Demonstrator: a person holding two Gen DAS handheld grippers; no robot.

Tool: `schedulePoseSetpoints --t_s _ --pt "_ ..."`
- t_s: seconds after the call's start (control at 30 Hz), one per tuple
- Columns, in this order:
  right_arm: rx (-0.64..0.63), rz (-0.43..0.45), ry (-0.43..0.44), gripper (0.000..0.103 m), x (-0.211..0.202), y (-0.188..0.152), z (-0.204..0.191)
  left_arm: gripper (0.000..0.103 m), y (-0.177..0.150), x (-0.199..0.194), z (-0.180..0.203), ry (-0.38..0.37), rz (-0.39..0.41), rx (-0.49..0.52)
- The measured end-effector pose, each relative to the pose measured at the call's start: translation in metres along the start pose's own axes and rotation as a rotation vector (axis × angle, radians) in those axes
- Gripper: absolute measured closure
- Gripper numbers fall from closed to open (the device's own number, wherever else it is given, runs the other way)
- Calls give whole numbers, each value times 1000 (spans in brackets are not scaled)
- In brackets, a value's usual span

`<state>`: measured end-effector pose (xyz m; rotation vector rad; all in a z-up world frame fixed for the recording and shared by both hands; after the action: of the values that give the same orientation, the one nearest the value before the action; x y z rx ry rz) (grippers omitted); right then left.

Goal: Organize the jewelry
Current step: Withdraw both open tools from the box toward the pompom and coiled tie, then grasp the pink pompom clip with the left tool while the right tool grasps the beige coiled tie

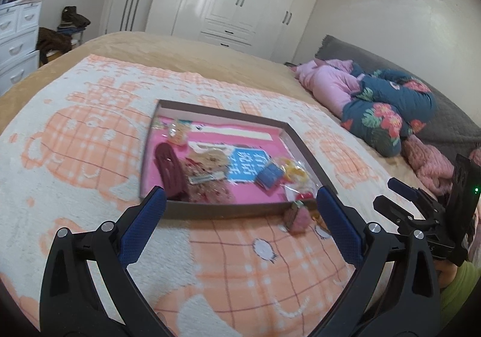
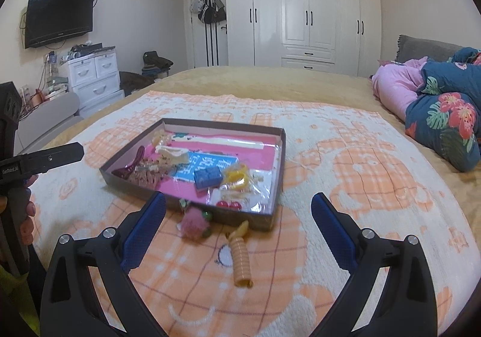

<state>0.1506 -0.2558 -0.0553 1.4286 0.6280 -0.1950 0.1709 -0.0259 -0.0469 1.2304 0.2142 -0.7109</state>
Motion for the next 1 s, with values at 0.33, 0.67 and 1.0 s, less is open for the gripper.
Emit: schedulePoseSetpoints --t_s 0.33,0.67,1.0 --pt "12 -49 -24 9 -4 -30 12 11 -21 17 25 -27 -60 51" --pt "9 -77 -61 9 1 -48 21 11 -37 36 39 -46 -105 78" --pt "2 -110 -67 9 12 -61 23 11 -44 63 44 -56 -156 91"
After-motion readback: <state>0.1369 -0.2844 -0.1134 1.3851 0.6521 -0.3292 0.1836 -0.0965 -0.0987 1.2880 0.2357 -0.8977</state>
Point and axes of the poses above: each gripper's, at about its wrist camera, not at the fingertips, and x roughly the way its jaws point, z to its right, y to its top, the point moved 8 cm from there along x, roughly the way its jaws point, and after that the axes turned 3 degrees about -x, right-handed, at the moved point
